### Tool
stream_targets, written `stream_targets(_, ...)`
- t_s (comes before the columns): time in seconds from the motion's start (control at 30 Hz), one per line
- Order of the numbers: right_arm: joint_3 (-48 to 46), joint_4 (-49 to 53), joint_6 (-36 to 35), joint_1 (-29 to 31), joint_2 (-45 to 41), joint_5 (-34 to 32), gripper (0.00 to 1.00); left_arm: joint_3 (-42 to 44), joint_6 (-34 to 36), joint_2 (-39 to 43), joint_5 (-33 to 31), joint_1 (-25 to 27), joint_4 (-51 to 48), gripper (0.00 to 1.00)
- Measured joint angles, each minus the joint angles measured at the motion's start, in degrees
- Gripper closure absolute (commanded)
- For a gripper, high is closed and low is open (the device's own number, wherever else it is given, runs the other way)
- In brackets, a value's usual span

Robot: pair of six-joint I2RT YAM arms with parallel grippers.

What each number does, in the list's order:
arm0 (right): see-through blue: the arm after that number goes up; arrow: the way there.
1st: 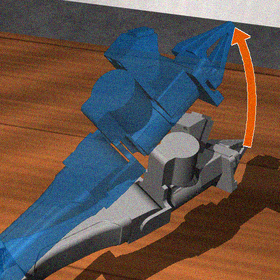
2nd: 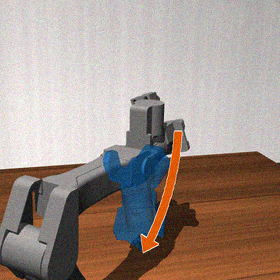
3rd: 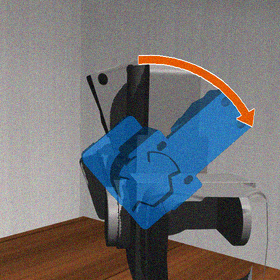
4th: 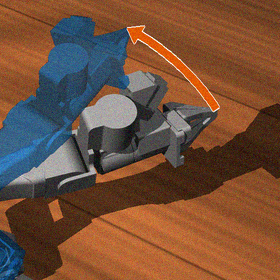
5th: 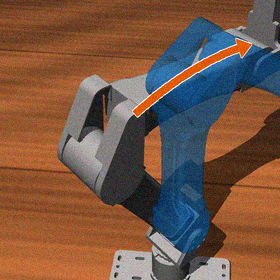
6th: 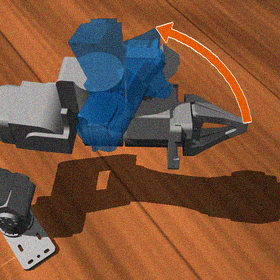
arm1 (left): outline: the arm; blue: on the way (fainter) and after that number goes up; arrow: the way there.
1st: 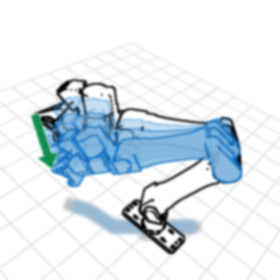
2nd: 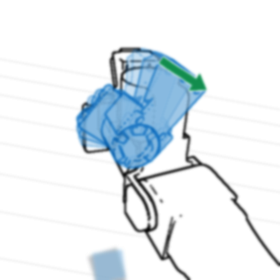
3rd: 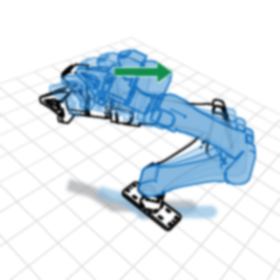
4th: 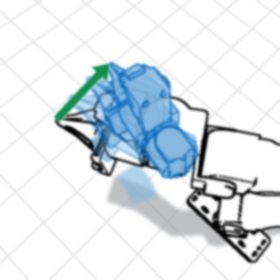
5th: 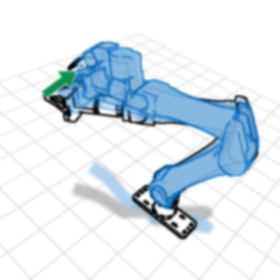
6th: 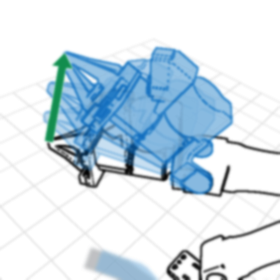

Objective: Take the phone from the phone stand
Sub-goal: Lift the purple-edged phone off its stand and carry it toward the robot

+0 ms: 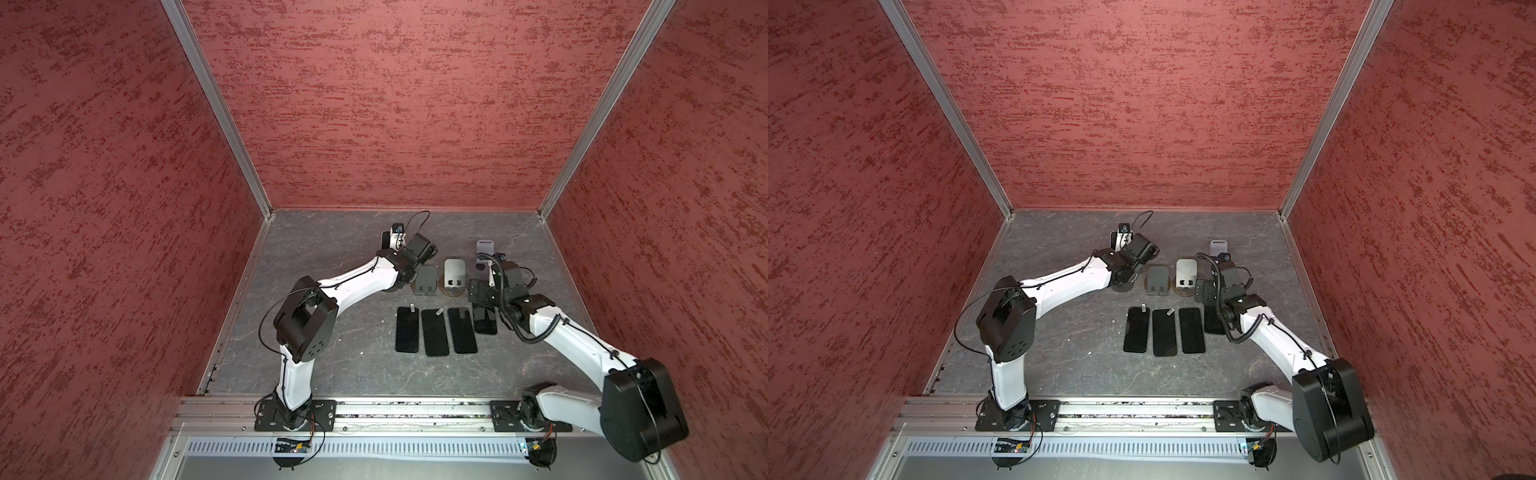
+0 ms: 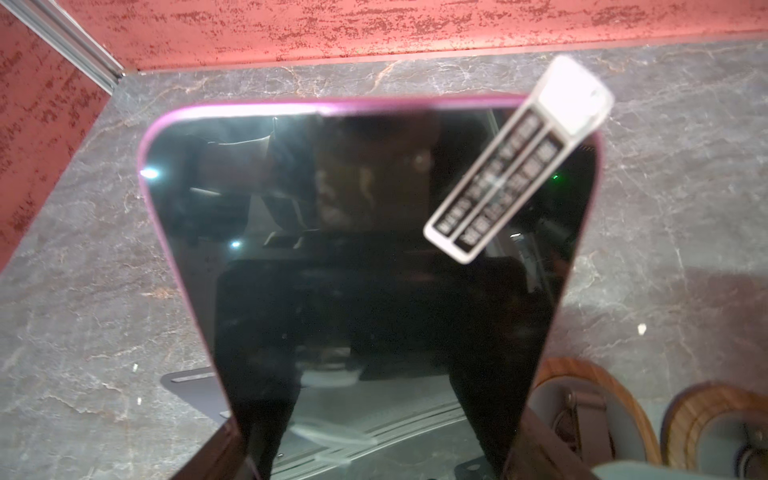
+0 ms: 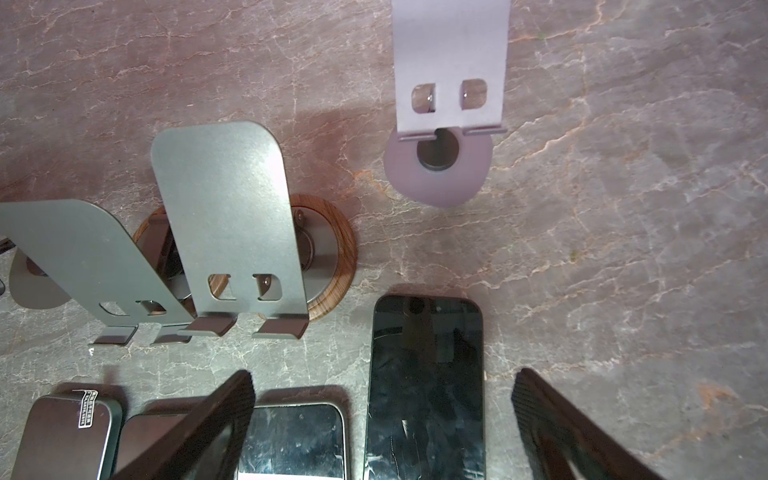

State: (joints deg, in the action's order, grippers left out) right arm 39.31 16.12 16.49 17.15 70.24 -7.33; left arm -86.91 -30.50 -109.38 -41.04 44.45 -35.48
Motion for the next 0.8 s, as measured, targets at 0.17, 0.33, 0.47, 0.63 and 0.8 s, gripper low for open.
stream_targets(0.17,0.0,0.0,0.0,0.0,0.6,0.7,0.01,3.7,1.9,4.1,1.2,1.2,0.5,0.33)
stream_targets(0.33,0.3,0.1,0.1,0.0,1.7,1.4,0.01,8.9,2.5,9.0,2.6,3.3,0.3,0.33)
stream_targets(0.47,1.0,0.5,0.3,0.0,2.8,2.0,0.01,13.8,1.8,12.7,4.2,4.8,-0.5,0.33)
stream_targets(0.63,3.0,1.0,1.1,0.0,3.8,3.2,0.01,19.0,-1.2,17.2,5.7,6.4,-1.6,0.33)
stream_targets(0.8,4.4,1.4,2.1,0.0,3.9,4.0,0.01,23.7,-4.7,21.0,7.0,7.9,-2.1,0.33)
